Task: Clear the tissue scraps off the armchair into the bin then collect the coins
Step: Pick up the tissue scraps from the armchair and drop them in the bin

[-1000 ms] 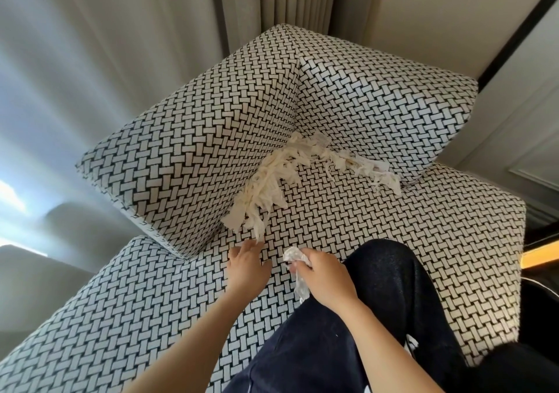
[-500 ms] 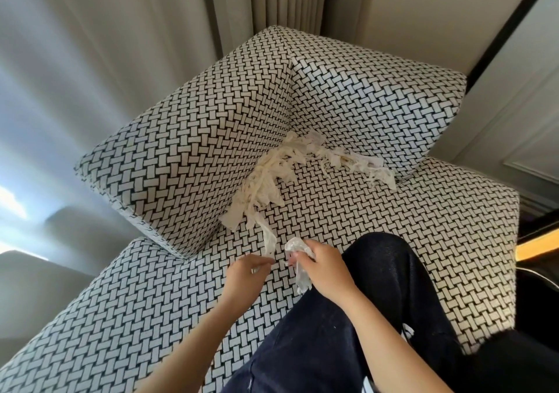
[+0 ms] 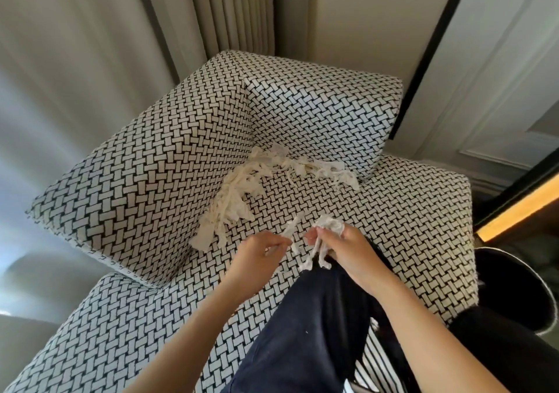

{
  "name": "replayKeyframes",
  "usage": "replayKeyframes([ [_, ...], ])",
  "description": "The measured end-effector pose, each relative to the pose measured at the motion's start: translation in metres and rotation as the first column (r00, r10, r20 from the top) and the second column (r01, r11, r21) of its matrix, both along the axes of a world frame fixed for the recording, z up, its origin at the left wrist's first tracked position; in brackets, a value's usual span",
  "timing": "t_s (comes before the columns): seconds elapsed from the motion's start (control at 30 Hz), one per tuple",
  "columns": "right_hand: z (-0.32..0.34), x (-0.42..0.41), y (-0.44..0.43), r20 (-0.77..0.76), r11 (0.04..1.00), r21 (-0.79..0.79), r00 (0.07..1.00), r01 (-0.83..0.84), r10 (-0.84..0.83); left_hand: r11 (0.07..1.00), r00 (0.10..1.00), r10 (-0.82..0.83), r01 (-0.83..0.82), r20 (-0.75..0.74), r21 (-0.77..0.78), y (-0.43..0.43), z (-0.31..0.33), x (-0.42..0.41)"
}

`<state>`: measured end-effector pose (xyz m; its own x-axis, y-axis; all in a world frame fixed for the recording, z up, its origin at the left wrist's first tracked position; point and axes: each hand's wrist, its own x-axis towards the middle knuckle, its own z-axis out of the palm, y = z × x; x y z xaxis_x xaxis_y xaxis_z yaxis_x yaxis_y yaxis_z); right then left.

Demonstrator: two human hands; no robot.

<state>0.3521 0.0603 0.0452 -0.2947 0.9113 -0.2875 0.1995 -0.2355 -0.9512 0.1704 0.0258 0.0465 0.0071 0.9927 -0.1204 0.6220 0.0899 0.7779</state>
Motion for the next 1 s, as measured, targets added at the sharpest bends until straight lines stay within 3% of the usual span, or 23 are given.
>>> replayKeyframes([
  [0.27,0.020,0.102,-0.003,0.036,0.977,-0.005,0.976,0.213,-0.213,0.968,0.972,-0.230,0.234,-0.049,0.093,0.039,0.038,0.079],
  [0.37,0.017,0.142,-0.009,-0.005,0.929,-0.083,0.932,0.361,-0.363,0.945,0.950,-0.309,0.313,-0.048,0.100,0.053,0.044,0.114],
  [0.5,0.004,0.206,-0.016,-0.110,0.763,-0.216,0.761,0.610,-0.640,0.894,0.894,-0.441,0.446,-0.080,0.052,0.073,0.040,0.175],
  [0.63,-0.019,0.273,-0.026,-0.143,0.526,-0.350,0.511,0.775,-0.848,0.809,0.801,-0.586,0.587,-0.122,-0.025,0.086,0.029,0.251],
  [0.77,-0.037,0.317,-0.041,-0.135,0.319,-0.500,0.291,0.805,-0.947,0.707,0.677,-0.704,0.697,-0.216,-0.121,0.093,0.014,0.320],
  [0.87,-0.049,0.338,-0.051,-0.155,0.256,-0.579,0.204,0.774,-0.967,0.638,0.589,-0.768,0.740,-0.252,-0.212,0.096,-0.001,0.364],
  [1.0,-0.067,0.356,-0.058,-0.157,0.181,-0.632,0.105,0.754,-0.982,0.593,0.542,-0.805,0.741,-0.242,-0.314,0.105,-0.028,0.412],
])
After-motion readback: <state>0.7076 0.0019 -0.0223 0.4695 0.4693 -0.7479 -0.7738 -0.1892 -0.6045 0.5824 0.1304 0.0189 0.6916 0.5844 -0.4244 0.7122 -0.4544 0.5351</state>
